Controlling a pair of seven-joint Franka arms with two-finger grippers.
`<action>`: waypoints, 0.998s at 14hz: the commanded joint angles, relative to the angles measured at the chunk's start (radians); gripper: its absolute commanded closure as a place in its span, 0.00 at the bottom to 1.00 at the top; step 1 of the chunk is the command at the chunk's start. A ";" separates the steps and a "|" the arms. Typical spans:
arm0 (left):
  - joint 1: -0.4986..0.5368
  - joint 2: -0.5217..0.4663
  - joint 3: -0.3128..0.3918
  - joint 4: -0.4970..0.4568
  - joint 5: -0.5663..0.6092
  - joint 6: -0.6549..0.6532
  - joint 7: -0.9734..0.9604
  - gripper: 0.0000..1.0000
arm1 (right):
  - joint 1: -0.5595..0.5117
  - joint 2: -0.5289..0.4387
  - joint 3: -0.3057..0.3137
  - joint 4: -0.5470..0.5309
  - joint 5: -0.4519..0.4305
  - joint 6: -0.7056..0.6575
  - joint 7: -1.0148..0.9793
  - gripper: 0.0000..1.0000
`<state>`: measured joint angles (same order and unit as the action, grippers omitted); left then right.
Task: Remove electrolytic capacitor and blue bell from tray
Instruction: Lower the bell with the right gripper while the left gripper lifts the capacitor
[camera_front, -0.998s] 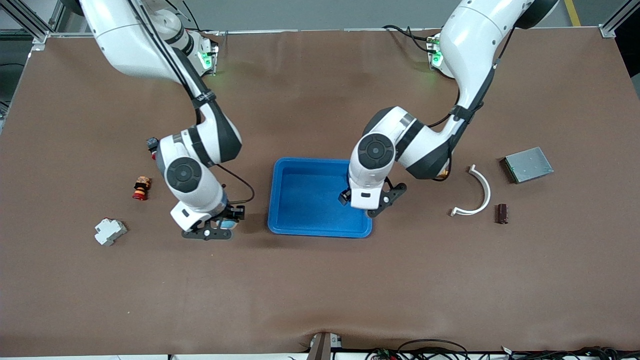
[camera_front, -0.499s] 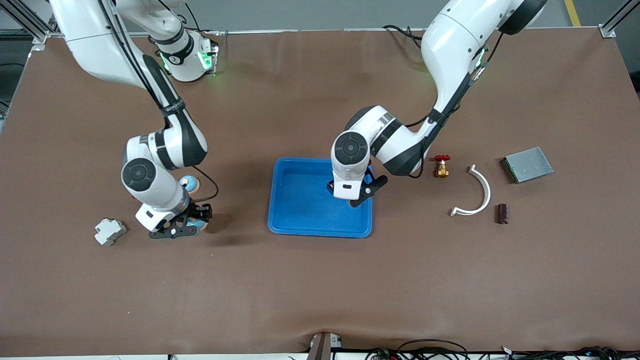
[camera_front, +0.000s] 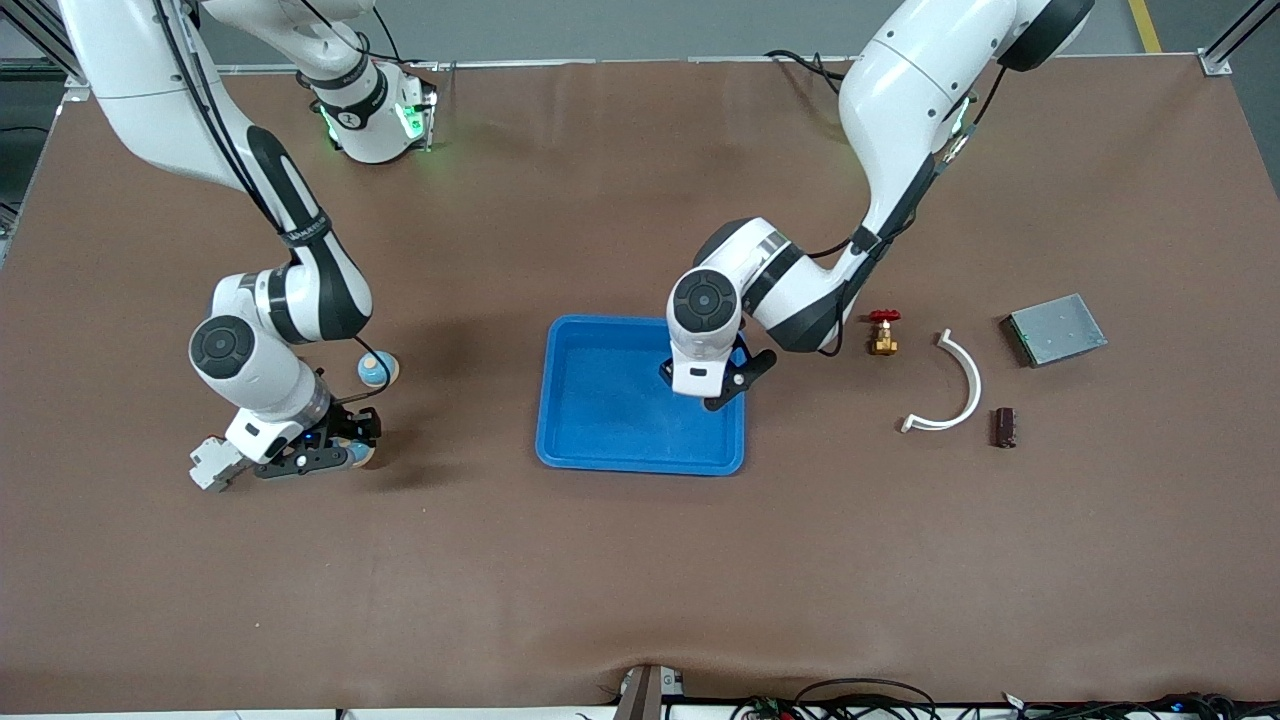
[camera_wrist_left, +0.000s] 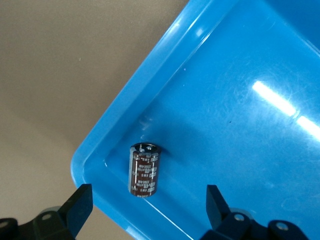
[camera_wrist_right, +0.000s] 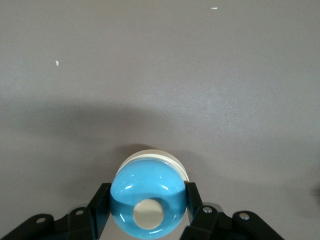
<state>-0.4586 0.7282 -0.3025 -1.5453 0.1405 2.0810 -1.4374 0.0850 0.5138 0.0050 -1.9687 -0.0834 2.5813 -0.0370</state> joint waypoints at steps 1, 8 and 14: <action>0.003 -0.015 0.002 -0.028 0.004 0.024 -0.008 0.00 | -0.040 -0.005 0.026 -0.022 -0.002 0.019 -0.041 1.00; -0.002 0.007 0.006 -0.041 0.004 0.065 -0.009 0.00 | -0.047 0.041 0.027 -0.022 0.001 0.056 -0.049 1.00; -0.008 0.030 0.006 -0.042 0.021 0.074 -0.011 0.00 | -0.048 0.063 0.027 -0.021 0.001 0.068 -0.049 1.00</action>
<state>-0.4597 0.7539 -0.2996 -1.5817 0.1427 2.1357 -1.4374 0.0632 0.5651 0.0107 -1.9857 -0.0832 2.6329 -0.0699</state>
